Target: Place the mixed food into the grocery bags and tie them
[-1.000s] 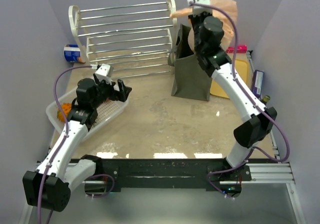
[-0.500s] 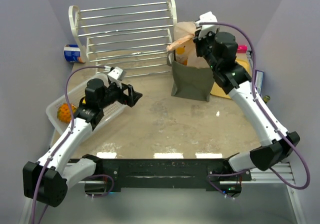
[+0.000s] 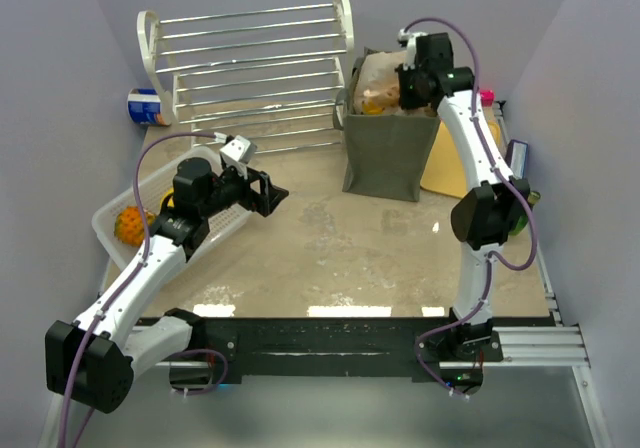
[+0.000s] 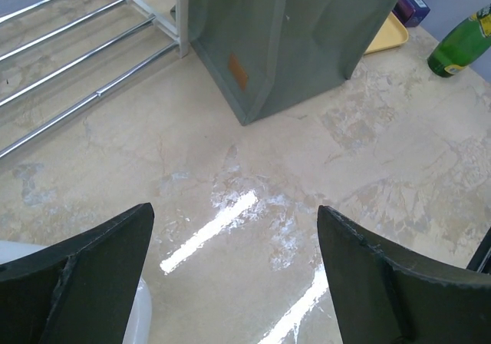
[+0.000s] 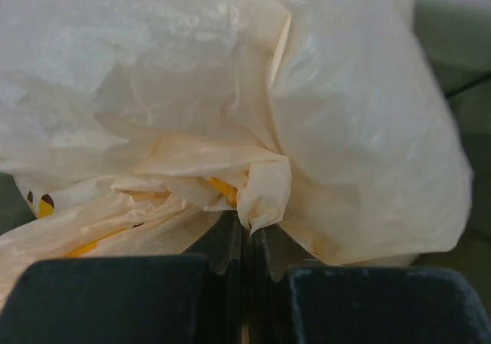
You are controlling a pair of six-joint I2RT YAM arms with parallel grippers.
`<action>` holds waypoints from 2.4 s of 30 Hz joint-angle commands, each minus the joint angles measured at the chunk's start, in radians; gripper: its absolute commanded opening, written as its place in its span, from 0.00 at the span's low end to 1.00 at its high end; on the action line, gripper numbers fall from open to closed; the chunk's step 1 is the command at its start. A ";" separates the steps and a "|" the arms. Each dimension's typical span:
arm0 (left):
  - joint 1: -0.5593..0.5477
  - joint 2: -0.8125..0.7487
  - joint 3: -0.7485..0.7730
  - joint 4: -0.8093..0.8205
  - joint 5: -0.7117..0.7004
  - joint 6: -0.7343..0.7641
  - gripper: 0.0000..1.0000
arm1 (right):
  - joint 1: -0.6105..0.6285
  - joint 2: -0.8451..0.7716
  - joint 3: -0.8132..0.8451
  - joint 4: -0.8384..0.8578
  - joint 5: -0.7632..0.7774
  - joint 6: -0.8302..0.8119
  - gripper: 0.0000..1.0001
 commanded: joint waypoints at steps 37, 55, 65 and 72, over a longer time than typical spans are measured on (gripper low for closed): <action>-0.006 -0.083 -0.012 0.057 -0.072 0.008 0.95 | 0.109 -0.086 -0.339 0.314 0.083 0.101 0.57; 0.455 -0.108 0.250 -0.146 -0.101 -0.151 1.00 | -0.161 -0.773 -0.728 0.424 0.009 0.235 0.99; 0.454 -0.244 0.228 -0.205 -0.142 -0.104 1.00 | -0.161 -1.243 -1.341 0.824 0.072 0.201 0.99; 0.453 -0.290 0.231 -0.245 -0.204 -0.108 1.00 | -0.161 -1.243 -1.365 0.786 0.063 0.180 0.99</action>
